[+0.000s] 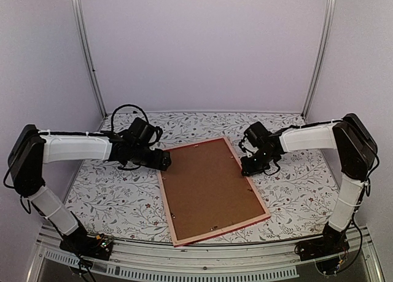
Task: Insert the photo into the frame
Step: Rotate the photo frame at the center of the board, then press the fastener onto the backboard.
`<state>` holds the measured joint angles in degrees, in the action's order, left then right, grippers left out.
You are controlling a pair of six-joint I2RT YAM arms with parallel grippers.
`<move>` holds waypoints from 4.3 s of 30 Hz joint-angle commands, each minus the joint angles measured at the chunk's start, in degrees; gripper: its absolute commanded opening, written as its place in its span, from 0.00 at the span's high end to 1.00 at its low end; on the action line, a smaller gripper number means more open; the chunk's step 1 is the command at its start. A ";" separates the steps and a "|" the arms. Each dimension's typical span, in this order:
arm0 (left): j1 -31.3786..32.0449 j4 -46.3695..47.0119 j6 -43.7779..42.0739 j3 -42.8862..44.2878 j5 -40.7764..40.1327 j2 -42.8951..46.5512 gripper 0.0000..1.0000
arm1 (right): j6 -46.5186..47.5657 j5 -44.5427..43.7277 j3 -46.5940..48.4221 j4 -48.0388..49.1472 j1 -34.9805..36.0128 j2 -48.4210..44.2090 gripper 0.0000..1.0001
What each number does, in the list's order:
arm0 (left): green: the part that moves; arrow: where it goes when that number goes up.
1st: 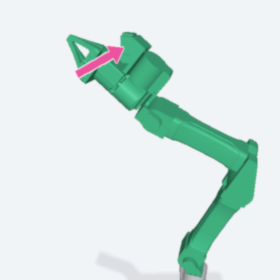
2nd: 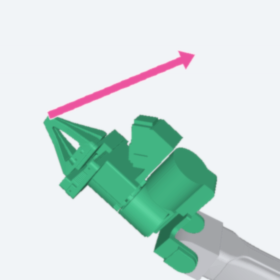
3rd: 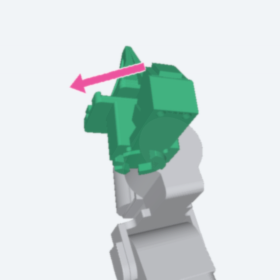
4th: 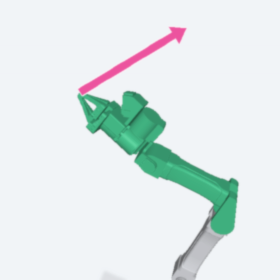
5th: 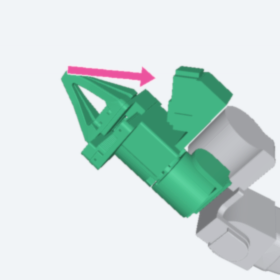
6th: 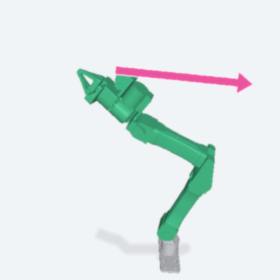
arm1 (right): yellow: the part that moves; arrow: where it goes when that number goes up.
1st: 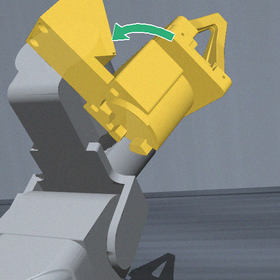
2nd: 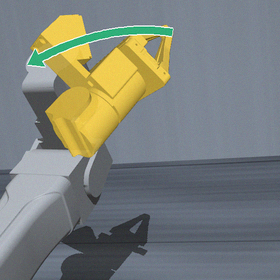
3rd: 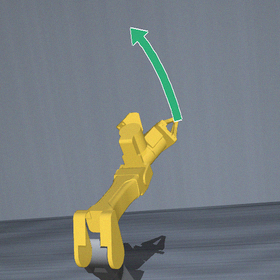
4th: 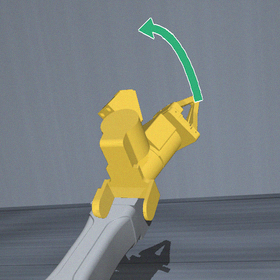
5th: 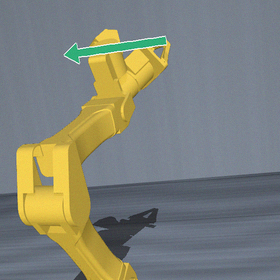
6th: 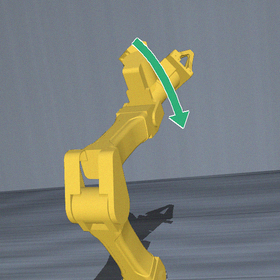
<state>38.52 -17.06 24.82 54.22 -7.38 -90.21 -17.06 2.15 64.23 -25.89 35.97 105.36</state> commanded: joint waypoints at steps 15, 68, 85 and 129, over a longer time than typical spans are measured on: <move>-8.37 -1.31 -16.74 16.86 5.82 -20.69 0.11 | 27.18 17.24 15.71 -6.01 -2.97 11.65 0.83; -9.65 -2.76 8.84 -11.47 3.96 4.59 0.26 | -5.12 4.33 3.12 -5.89 -6.50 -3.12 0.29; -11.66 0.38 4.80 -5.09 4.67 -3.81 0.23 | -5.96 -0.35 9.08 -7.47 -3.52 4.87 0.41; -12.58 0.51 3.92 -4.76 5.81 -4.10 0.21 | -8.09 1.80 6.74 -6.54 -2.30 4.86 0.65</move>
<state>26.65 -17.21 29.52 48.60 -1.93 -94.39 -25.02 1.87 72.01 -31.77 33.06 110.63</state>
